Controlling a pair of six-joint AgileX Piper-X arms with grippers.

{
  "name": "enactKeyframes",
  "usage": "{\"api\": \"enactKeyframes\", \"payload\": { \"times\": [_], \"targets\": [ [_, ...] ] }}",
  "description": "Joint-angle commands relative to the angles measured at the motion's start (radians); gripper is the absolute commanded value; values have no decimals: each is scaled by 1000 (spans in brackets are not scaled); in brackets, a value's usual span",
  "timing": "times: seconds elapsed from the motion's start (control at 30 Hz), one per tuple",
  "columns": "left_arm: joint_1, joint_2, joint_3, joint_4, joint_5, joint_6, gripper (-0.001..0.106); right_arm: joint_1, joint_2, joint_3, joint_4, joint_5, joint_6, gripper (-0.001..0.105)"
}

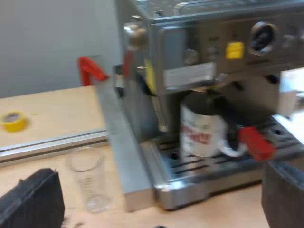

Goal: Place mug into machine

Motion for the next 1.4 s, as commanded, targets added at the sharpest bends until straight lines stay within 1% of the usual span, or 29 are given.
{"api": "enactKeyframes", "payload": {
  "times": [0.03,0.07,0.1,0.2,0.23,0.3,0.33,0.4,0.6,0.9,1.27,1.4],
  "targets": [
    [1,-140,25,-45,-97,-1,85,1,-49,43,-92,-7,8,69],
    [1,-140,41,-62,-113,-3,85,1,-49,71,-127,-7,26,69],
    [1,-140,63,-87,-115,-3,85,1,-45,102,-171,-7,42,69],
    [1,-140,123,-147,-115,-3,85,1,-44,177,-257,-8,46,69],
    [1,-140,130,-156,-115,-3,85,1,-44,187,-262,-7,46,69],
    [1,-138,153,-171,-115,-3,85,1,-42,238,-276,-8,46,69],
    [1,-138,198,-199,-115,-3,85,1,-43,270,-276,-8,46,69],
    [1,-138,229,-213,-115,-3,85,1,-43,311,-276,-8,46,69],
    [1,-138,307,-226,-115,-3,85,1,-43,415,-272,-8,46,69],
    [1,-136,412,-230,-111,-3,85,1,-42,506,-269,-7,46,69],
    [1,-136,415,-234,-107,-5,85,1,-42,506,-270,-7,46,69],
    [1,-136,430,-263,-111,-1,85,1,-42,506,-270,-7,46,69]
  ]
}}
